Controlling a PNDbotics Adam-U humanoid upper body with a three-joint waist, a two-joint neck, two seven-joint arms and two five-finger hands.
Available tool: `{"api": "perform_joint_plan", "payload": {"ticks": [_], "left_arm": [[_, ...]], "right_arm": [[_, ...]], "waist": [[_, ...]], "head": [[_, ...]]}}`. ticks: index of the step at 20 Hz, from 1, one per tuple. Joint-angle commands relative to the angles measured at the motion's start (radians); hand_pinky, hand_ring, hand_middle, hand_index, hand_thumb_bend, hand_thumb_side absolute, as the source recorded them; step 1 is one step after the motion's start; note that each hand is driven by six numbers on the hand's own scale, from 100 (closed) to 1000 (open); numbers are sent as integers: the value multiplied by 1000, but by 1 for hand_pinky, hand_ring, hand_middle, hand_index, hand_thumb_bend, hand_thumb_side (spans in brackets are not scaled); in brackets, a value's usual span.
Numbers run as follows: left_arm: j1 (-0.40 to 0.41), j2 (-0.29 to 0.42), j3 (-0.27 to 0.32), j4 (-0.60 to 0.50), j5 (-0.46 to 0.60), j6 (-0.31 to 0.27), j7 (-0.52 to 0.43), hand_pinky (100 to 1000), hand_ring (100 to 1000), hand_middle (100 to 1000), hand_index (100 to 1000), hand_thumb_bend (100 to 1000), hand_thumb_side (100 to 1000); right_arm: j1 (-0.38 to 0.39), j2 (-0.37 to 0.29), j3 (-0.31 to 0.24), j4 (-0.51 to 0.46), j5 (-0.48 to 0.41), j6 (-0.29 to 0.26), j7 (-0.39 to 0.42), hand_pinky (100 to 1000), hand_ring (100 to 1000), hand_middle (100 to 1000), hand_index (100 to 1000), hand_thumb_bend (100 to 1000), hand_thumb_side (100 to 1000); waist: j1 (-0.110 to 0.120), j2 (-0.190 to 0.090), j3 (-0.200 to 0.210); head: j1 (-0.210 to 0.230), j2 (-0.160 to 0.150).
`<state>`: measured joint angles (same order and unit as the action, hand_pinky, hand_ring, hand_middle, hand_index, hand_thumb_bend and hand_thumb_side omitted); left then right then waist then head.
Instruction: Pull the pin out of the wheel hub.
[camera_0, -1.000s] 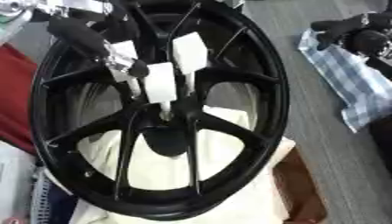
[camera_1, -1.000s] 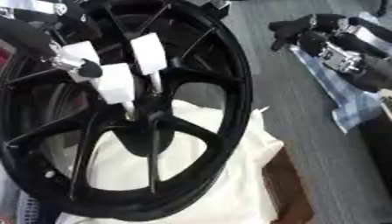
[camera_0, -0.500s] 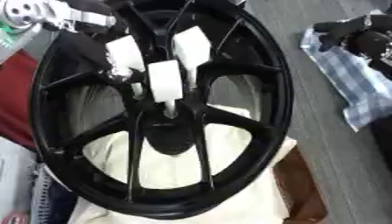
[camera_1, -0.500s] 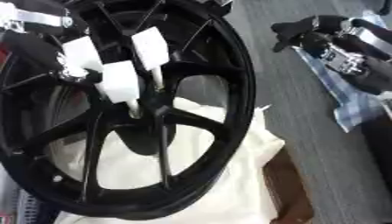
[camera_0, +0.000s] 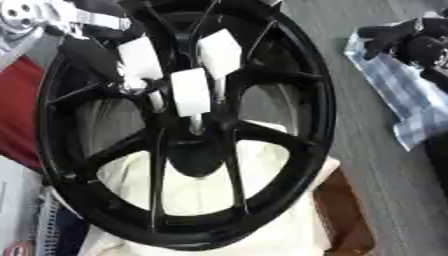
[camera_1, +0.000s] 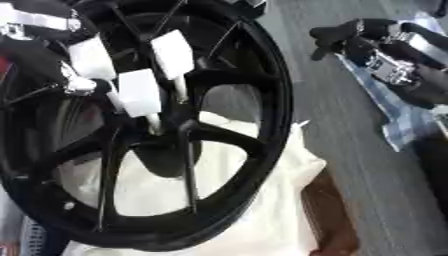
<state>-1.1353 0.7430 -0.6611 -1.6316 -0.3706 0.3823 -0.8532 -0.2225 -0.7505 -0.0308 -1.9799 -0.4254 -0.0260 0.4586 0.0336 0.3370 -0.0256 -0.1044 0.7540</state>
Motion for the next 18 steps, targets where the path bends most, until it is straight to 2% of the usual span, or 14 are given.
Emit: {"api": "perform_joint_plan", "payload": {"ticks": [1,5,6,8,11,12,18], "left_arm": [[-17,47,40,-23,-10,107,-54,659,541,445,598,100,243],[-12,55,40,-39,5,131,-54,656,536,436,589,100,244],[-13,57,43,-42,4,136,-54,630,464,315,468,106,287],[-18,61,56,-51,0,151,-54,628,448,285,440,100,294],[-32,75,100,-74,8,171,-54,622,425,258,414,100,296],[-36,79,114,-82,13,177,-54,616,394,226,379,100,287],[-77,104,248,-109,66,216,-40,591,336,181,346,100,271]], "right_arm": [[-2,-14,-14,-20,5,3,-7,1000,1000,656,767,100,644],[-2,-13,-15,-20,5,5,-12,1000,1000,656,767,100,645],[-1,-13,-15,-20,5,6,-12,1000,1000,656,766,100,647],[3,-11,-15,-20,8,10,-14,1000,1000,656,766,100,647],[10,-12,-19,-20,9,10,-21,1000,1000,656,766,100,645],[11,-12,-20,-20,9,10,-23,1000,1000,656,766,100,643],[24,-14,-25,-20,4,11,-33,1000,1000,657,765,100,638]], "waist": [[-5,-19,2],[-5,-19,3],[-6,-20,3],[-8,-23,5],[-10,-28,8],[-10,-30,9],[-13,-42,22]], "head": [[0,-1],[0,0],[-1,1],[-2,2],[-5,5],[-5,5],[-18,10]]}}
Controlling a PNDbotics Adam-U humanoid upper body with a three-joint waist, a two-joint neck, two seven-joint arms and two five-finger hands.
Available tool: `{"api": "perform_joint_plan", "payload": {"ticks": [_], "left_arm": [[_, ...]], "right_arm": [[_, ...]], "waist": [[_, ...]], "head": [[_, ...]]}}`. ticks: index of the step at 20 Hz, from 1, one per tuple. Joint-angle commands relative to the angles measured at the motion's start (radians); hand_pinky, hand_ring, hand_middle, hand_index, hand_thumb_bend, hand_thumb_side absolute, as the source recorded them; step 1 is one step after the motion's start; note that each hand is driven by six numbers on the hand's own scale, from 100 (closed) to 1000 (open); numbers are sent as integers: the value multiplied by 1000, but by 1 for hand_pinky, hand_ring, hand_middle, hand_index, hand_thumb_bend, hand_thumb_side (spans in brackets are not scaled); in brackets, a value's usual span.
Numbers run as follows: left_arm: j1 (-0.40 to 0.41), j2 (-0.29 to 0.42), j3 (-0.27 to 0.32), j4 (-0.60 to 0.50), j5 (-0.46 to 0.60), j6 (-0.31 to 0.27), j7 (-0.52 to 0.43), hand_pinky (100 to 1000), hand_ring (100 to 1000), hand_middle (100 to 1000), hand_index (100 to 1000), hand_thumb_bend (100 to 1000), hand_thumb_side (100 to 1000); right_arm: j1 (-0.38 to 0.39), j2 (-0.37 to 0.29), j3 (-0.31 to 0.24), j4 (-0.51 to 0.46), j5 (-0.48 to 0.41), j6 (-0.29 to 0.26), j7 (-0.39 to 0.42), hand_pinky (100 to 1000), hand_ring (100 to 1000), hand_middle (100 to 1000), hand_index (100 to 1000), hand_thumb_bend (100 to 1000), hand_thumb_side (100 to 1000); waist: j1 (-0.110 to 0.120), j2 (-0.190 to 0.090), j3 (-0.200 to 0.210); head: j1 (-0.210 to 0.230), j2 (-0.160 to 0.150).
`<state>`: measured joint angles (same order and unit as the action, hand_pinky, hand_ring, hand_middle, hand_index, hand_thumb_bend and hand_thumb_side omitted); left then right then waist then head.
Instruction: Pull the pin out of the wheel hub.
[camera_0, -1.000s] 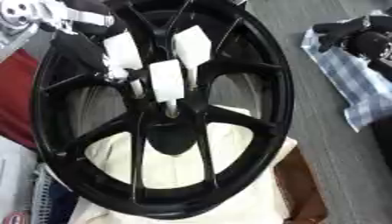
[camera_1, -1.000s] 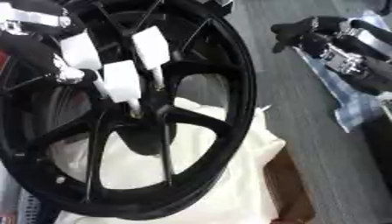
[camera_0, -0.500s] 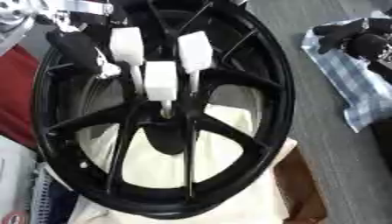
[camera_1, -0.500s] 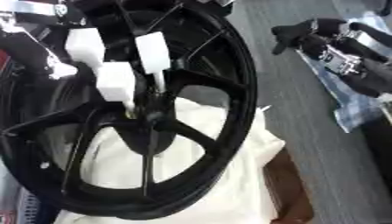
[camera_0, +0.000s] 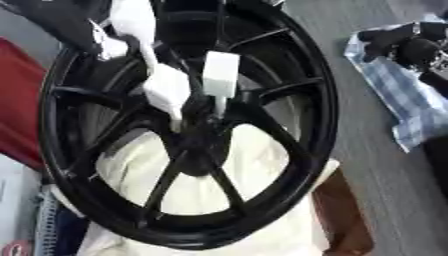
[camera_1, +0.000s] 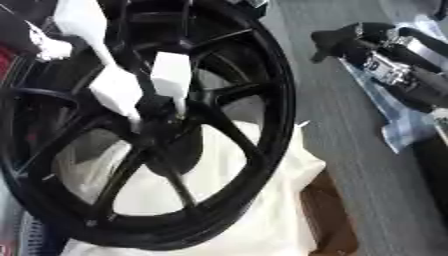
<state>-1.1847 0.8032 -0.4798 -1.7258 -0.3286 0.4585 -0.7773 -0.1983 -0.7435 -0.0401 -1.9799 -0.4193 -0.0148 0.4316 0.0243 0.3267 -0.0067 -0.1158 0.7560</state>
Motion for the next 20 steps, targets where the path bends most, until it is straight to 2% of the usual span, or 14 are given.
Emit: {"api": "perform_joint_plan", "payload": {"ticks": [1,5,12,16,19,20], "left_arm": [[-32,54,90,-11,36,142,-106,591,336,181,346,100,271],[2,123,186,44,50,158,-52,582,330,178,355,100,256],[161,281,353,206,59,222,51,587,346,189,369,100,253],[258,301,450,303,74,197,111,594,374,219,416,100,252],[333,290,494,366,66,160,157,647,436,343,545,100,248],[358,285,502,384,66,151,172,647,436,343,545,100,248]], "right_arm": [[4,-24,-18,-20,-3,-3,-8,1000,1000,657,765,100,638],[25,-34,-36,-20,-9,-19,-23,1000,1000,654,764,100,623],[36,-37,-78,-20,-41,-59,-63,1000,1000,653,765,100,597],[30,-34,-90,-20,-58,-70,-72,1000,1000,653,765,100,591],[27,-29,-96,-20,-65,-74,-76,1000,1000,652,765,100,591],[27,-28,-97,-20,-65,-75,-77,1000,1000,652,765,100,591]], "waist": [[-5,-35,7],[-6,-46,38],[-21,-46,80],[-32,-39,88],[-40,-32,90],[-42,-31,90]], "head": [[-11,10],[-37,14],[-75,2],[-73,-12],[-71,-29],[-71,-33]]}}
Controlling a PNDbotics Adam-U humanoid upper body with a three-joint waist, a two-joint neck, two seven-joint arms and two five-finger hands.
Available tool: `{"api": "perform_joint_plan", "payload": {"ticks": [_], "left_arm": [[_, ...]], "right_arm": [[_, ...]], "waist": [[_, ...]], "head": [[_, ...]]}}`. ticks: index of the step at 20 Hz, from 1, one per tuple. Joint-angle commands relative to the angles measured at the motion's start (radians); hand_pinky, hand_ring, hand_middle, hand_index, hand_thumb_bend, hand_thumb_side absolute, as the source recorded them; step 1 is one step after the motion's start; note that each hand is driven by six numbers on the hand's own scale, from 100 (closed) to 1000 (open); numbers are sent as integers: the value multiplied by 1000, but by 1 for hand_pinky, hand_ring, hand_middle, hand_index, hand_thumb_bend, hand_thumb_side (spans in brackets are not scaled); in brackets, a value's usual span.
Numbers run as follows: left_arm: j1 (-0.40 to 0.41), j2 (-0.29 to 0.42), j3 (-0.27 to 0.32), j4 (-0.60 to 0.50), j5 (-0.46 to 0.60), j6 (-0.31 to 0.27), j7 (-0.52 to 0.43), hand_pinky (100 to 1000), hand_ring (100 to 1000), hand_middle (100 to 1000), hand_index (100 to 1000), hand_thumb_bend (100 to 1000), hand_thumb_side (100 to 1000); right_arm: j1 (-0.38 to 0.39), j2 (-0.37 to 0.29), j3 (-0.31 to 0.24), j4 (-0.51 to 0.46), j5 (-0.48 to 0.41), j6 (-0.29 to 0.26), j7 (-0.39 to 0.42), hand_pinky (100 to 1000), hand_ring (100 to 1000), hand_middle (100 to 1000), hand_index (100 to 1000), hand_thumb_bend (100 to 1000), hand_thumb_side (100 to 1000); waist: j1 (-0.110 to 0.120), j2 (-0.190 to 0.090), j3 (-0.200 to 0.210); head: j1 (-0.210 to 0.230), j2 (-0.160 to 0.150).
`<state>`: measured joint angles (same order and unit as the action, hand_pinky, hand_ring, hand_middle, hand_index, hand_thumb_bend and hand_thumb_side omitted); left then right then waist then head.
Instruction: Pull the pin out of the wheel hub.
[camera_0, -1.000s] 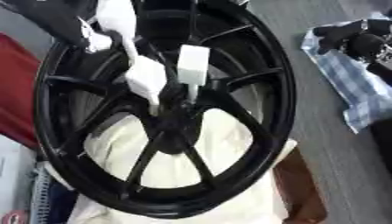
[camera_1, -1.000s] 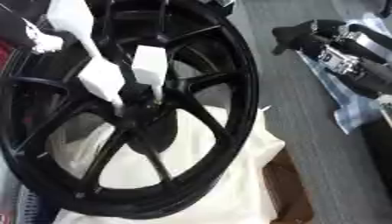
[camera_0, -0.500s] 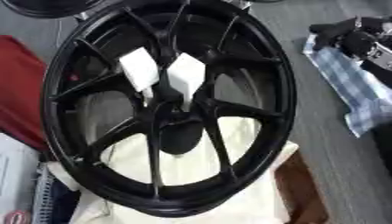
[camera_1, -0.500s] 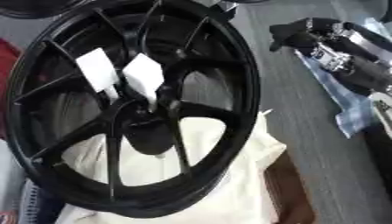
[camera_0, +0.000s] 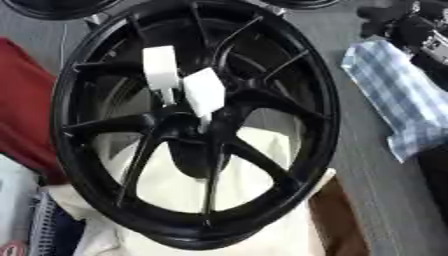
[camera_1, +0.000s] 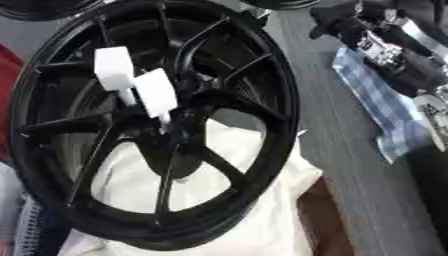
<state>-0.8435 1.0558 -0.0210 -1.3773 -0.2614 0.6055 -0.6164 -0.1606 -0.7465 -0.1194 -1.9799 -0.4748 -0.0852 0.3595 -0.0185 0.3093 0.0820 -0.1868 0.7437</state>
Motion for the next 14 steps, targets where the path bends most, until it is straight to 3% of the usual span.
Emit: {"api": "perform_joint_plan", "payload": {"ticks": [1,2,3,4,5,6,7,8,12,14], "left_arm": [[40,26,53,52,5,0,26,765,575,520,704,100,244],[64,20,64,65,15,-4,40,852,744,748,835,100,528],[88,17,75,71,27,-11,55,929,839,891,902,100,871],[112,18,82,72,36,-23,70,929,839,891,902,100,871],[137,19,85,67,44,-36,83,965,880,949,933,217,1000],[160,19,87,60,53,-49,94,965,880,949,933,217,1000],[183,20,91,53,61,-63,103,963,881,950,941,339,1000],[207,20,95,43,69,-78,108,964,884,953,944,380,1000],[306,22,125,-16,92,-128,132,947,872,940,922,301,1000],[355,23,152,-53,105,-131,154,917,841,898,884,141,1000]], "right_arm": [[-11,-24,-19,-20,-10,-4,-5,1000,1000,652,765,100,591],[-12,-23,-19,-20,-10,-4,-5,1000,1000,651,764,100,592],[-13,-22,-19,-20,-11,-4,-5,1000,1000,650,763,100,592],[-14,-21,-18,-20,-11,-3,-5,1000,1000,650,763,100,592],[-14,-20,-18,-20,-11,-2,-4,1000,1000,650,763,100,593],[-15,-20,-17,-20,-11,-1,-3,1000,1000,650,763,100,593],[-16,-20,-16,-20,-11,-1,-2,1000,1000,649,763,100,592],[-17,-20,-14,-20,-12,-1,-1,1000,1000,648,763,100,592],[-27,-21,-7,-20,-16,3,6,1000,1000,648,763,100,593],[-30,-20,-4,-20,-18,6,9,1000,1000,648,763,100,594]], "waist": [[0,-11,1],[0,-11,0],[0,-10,-1],[0,-9,-2],[0,-9,-4],[0,-9,-6],[0,-9,-7],[0,-9,-9],[3,-9,-19],[4,-11,-25]], "head": [[-1,-23],[-1,-23],[-1,-23],[0,-22],[2,-23],[4,-22],[9,-25],[12,-29],[27,-35],[32,-34]]}}
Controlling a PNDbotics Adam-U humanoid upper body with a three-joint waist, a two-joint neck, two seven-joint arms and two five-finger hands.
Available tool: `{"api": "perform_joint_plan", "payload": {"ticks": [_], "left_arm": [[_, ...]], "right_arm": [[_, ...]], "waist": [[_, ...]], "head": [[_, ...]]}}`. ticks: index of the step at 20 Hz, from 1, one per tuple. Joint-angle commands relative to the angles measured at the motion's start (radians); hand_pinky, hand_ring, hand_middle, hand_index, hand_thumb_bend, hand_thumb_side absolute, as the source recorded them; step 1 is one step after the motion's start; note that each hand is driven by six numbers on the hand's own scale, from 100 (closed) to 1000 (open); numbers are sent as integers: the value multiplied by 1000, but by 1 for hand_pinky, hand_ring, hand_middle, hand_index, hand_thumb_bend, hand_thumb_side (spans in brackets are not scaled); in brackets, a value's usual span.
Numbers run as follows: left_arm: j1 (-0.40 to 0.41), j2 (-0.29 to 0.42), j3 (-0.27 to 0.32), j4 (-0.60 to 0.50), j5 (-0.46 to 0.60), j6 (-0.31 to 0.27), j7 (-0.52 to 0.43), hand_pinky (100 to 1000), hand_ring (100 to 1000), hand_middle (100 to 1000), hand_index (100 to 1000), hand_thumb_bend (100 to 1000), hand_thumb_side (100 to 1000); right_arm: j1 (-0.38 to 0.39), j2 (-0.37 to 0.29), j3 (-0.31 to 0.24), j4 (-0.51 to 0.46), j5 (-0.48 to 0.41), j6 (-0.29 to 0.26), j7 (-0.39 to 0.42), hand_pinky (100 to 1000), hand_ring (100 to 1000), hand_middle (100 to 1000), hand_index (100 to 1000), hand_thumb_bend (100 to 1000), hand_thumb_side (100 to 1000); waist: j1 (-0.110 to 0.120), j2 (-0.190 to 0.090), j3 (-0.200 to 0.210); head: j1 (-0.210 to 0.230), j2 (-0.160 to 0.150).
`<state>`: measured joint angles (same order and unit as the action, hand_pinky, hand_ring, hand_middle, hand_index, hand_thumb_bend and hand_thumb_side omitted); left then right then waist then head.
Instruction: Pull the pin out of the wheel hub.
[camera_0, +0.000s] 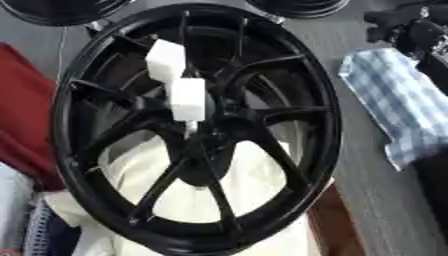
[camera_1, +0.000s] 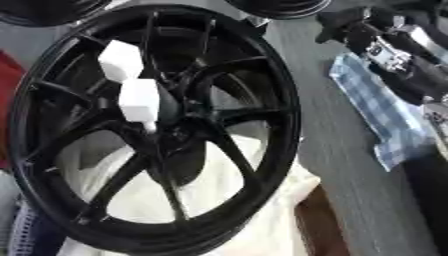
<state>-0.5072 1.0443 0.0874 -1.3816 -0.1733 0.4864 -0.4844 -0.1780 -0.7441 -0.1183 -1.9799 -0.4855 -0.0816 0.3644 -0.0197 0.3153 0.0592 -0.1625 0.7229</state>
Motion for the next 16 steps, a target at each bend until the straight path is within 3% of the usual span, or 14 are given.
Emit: {"api": "perform_joint_plan", "payload": {"ticks": [1,2,3,4,5,8,10,16], "left_arm": [[34,32,64,-72,28,-8,37,827,734,783,819,100,820],[39,26,87,-96,42,-7,52,827,734,767,809,100,801],[43,17,112,-123,57,-9,68,749,620,659,742,100,661],[32,1,138,-149,73,-18,84,728,598,636,732,359,648],[13,-20,164,-175,89,-30,100,722,593,631,732,100,594],[-56,-96,216,-255,138,-77,150,710,584,617,732,100,579],[-71,-150,222,-309,171,-110,183,707,586,617,729,100,586],[5,-313,196,-472,272,-210,283,700,584,612,725,100,601]], "right_arm": [[-14,-22,-4,-20,-9,5,5,1000,1000,647,762,100,597],[-15,-22,-3,-20,-11,6,5,1000,1000,647,762,100,592],[-17,-22,-1,-20,-14,6,6,1000,1000,647,762,100,590],[-20,-21,0,-20,-17,6,8,1000,1000,647,762,100,588],[-22,-21,1,-20,-20,5,10,1000,1000,647,762,100,587],[-29,-16,0,-20,-32,5,12,1000,1000,647,762,100,587],[-38,-14,0,-20,-41,4,14,1000,1000,648,763,100,582],[-56,-10,-2,-20,-65,-4,19,1000,1000,648,762,100,578]], "waist": [[5,-19,-5],[5,-21,-6],[4,-24,-10],[2,-25,-14],[1,-28,-17],[-4,-28,-20],[-10,-28,-22],[-25,-24,-32]], "head": [[9,-12],[9,-11],[13,-8],[16,-6],[20,-3],[22,2],[21,7],[28,6]]}}
